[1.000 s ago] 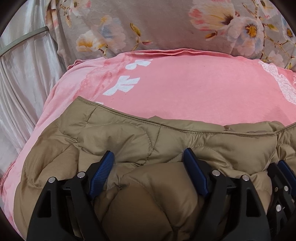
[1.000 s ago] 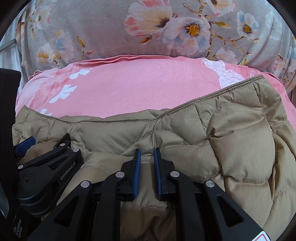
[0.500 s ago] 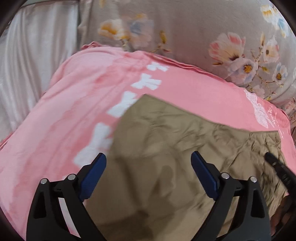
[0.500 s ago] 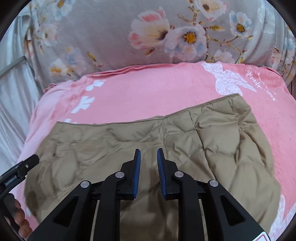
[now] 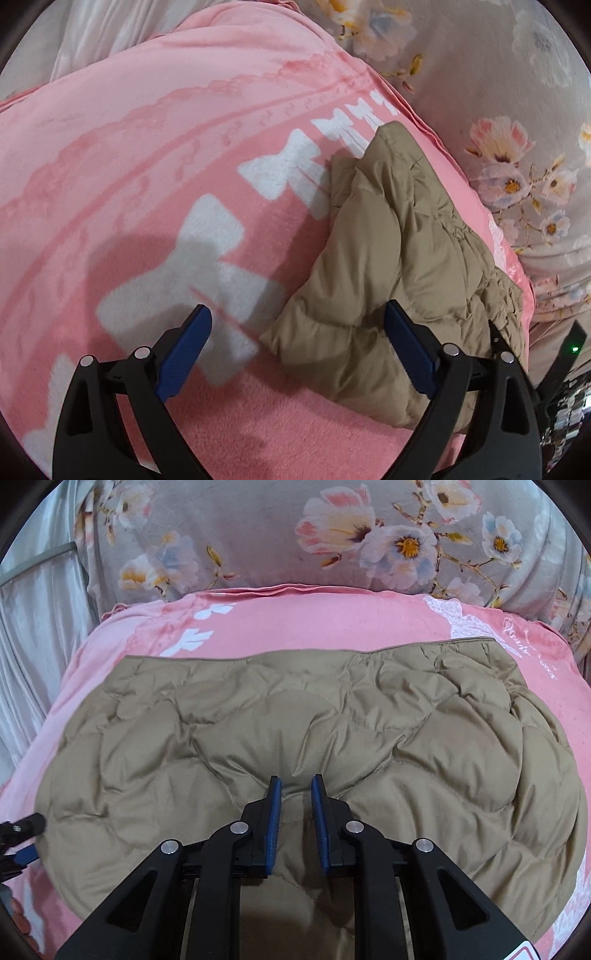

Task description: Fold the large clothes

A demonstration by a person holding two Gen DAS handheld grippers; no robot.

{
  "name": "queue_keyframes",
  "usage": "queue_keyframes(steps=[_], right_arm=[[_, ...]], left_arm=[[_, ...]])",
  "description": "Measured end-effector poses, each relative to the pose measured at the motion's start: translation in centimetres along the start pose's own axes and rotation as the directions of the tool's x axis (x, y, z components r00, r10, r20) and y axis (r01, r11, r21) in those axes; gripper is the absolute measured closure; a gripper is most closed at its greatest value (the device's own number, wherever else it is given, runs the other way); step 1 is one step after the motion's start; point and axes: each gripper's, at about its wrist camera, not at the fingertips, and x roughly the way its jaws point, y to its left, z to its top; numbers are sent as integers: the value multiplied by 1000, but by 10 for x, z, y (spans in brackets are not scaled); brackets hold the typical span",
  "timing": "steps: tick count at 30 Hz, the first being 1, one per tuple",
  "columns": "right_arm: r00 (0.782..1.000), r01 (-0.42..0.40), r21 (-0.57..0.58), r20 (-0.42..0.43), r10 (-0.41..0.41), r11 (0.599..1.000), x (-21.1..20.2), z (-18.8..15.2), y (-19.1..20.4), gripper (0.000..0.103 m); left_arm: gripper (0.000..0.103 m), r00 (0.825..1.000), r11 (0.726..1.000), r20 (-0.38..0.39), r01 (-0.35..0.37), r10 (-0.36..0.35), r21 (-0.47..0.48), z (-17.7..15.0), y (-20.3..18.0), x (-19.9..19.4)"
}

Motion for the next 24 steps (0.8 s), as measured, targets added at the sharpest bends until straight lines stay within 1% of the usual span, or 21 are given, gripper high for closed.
queue_keyframes(steps=[1,3,4,5,7,8,9,10,11,13,15,17,18,19,20,21,22,23,24], right_arm=[[1000,9,-8,2,-9,1000,1,-1,1,87],[999,33,-32,8,-33,999,4,-5,6,87],[999,46,-41,17,-45,998,6,-7,7,87],[998,57,-48,24,-56,997,7,-8,9,87],[997,71,-60,36,-69,996,7,-10,11,87],[997,73,-63,40,-71,995,6,-10,11,87],[997,70,-62,41,-68,996,6,-10,10,87],[997,62,-57,39,-59,996,6,-10,9,87],[998,53,-51,38,-51,997,6,-9,7,87],[999,43,-45,36,-41,998,6,-9,5,87],[999,40,-45,37,-38,998,6,-10,6,87],[999,39,-45,37,-37,998,7,-10,5,87],[999,38,-46,37,-36,998,7,-10,5,87],[999,36,-46,36,-34,998,7,-10,5,87],[999,33,-50,32,-32,998,6,-10,5,87],[999,30,-51,27,-28,998,3,-10,5,87],[1000,22,-44,18,-21,999,-1,-9,3,87],[1000,-2,-14,4,2,1000,-10,-10,-1,87],[1000,-28,19,-5,28,999,-18,-10,-6,88]], left_arm=[[12,1000,1000,12,-12,12,8,-1,0,-3],[12,998,997,15,-69,68,33,-4,-2,-1],[12,998,997,8,-66,66,36,-6,-2,1],[12,998,998,-2,-55,56,30,-8,0,4],[7,1000,1000,-11,-28,28,-1,-11,2,9],[5,1000,1000,-9,-28,28,-7,-12,1,11],[5,1000,1000,-6,-25,25,-10,-12,-1,12],[5,1000,1000,-12,-5,5,-16,-12,-2,13],[5,999,999,-37,35,-36,-30,-11,-5,16],[5,994,994,-61,92,-96,-57,-11,-10,19],[5,982,984,-99,154,-163,-88,-11,-18,27],[5,986,989,-97,127,-134,-77,-12,-28,32],[10,987,990,-89,126,-132,-64,-13,-36,32],[17,988,990,-84,128,-133,-64,-13,-39,30],[31,989,990,-79,123,-128,-64,-13,-42,28],[45,992,993,-64,105,-108,-44,-12,-48,23],[52,995,996,-44,92,-92,-19,-9,-51,17],[64,996,996,-30,84,-84,3,-7,-54,11],[74,996,996,-17,87,-86,12,-4,-55,4]])
